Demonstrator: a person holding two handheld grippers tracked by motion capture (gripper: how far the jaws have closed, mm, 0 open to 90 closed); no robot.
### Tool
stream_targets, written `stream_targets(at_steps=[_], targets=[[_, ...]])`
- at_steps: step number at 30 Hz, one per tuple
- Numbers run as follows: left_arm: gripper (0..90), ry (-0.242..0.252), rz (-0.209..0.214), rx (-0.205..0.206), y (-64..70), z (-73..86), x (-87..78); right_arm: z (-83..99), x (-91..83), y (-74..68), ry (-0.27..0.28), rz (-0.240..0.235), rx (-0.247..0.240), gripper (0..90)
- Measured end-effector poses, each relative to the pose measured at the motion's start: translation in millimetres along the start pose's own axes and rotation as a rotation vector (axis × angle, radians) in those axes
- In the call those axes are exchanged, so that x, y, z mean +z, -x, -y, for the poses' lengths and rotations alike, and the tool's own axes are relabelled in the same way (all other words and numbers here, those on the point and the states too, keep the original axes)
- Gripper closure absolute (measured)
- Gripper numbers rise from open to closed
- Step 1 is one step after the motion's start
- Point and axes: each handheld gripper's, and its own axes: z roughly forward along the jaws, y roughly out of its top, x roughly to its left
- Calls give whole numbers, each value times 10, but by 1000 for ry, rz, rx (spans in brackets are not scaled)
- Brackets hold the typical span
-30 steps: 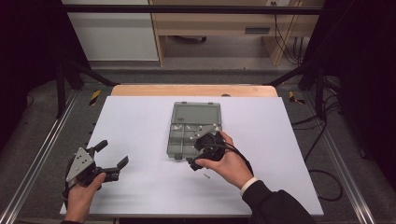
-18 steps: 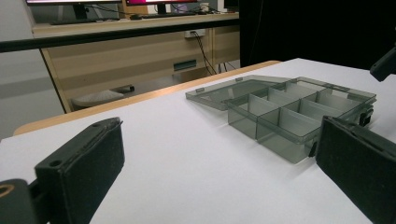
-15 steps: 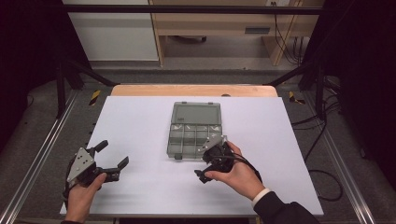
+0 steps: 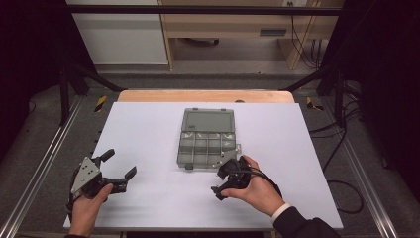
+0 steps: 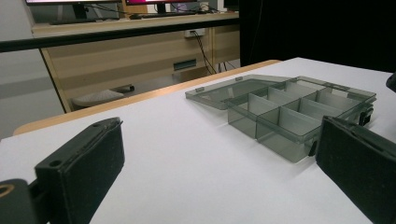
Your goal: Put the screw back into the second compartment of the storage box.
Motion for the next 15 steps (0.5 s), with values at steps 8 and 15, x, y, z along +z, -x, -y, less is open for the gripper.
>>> stream_targets(at_steps=[8, 15], targets=[[11, -1, 1, 0, 1, 1, 1, 8, 26, -24, -17, -14, -7, 162], [11, -1, 1, 0, 1, 1, 1, 8, 45, -29, -40, -39, -18, 339]])
